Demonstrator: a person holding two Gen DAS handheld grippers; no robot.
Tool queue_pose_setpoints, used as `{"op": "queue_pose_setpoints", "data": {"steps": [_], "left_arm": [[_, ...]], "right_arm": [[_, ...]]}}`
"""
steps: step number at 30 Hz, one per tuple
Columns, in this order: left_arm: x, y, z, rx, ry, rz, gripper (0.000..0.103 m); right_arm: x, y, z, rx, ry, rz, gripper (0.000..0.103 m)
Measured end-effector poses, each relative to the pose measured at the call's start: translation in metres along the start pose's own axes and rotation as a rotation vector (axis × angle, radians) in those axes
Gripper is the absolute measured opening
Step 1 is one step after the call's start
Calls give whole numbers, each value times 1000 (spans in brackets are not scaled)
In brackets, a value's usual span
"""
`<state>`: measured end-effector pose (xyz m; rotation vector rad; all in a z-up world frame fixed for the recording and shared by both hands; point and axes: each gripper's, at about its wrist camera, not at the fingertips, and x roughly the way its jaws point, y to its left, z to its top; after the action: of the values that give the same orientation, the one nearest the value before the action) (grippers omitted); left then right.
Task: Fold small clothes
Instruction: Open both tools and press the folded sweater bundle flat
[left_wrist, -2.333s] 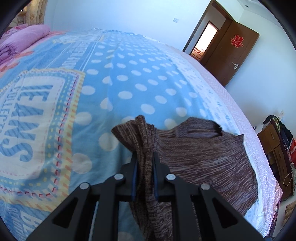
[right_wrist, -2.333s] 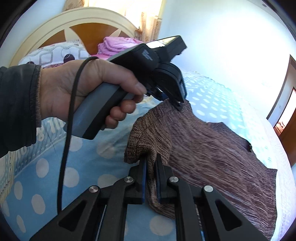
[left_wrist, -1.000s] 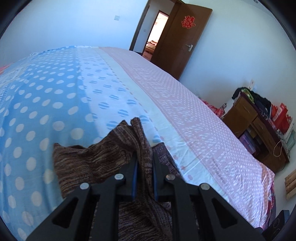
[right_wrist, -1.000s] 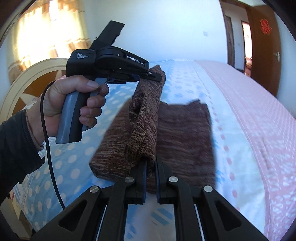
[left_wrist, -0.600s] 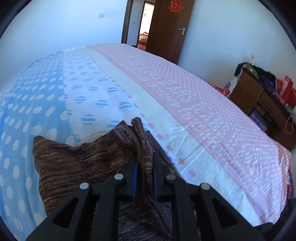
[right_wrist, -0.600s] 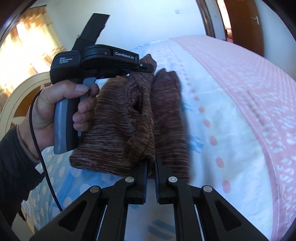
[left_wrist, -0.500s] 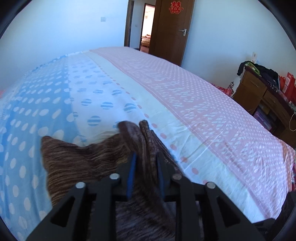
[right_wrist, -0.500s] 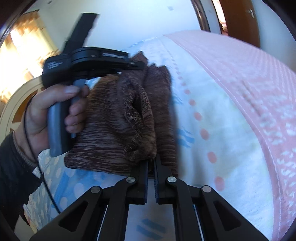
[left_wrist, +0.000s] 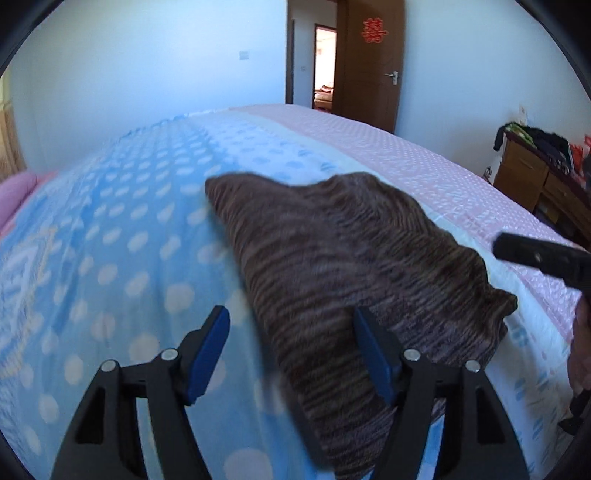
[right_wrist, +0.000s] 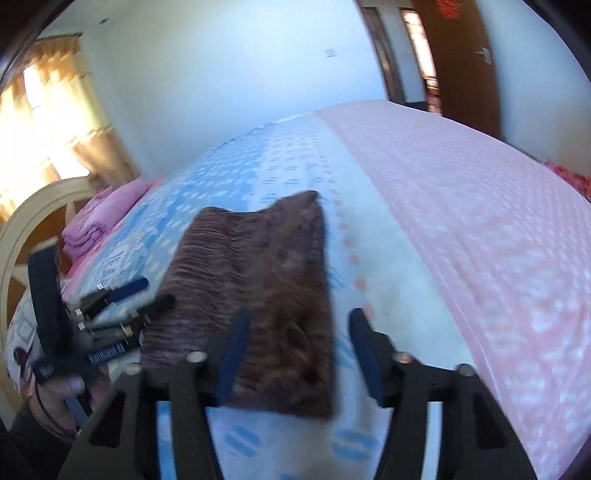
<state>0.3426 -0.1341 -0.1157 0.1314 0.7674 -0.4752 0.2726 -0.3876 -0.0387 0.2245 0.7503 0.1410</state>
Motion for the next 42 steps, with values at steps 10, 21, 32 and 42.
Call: {"op": "queue_pose_setpoints", "data": {"steps": [10,21,32,42], "left_arm": [[-1,15,-18,-68,24,-32,81],[-4,21,-36,-150,45,-36,87],[-16,34,-41,-226,-10,-59,94],[-7,35,-29,-297,13,-76,94]], "right_arm": [[67,16,14,-121,173,-126,19],[125,124,53,-438,174,-18,22],[115,105,40,-336,170,50,37],[68,32,-23,-267,195,-13,24]]}}
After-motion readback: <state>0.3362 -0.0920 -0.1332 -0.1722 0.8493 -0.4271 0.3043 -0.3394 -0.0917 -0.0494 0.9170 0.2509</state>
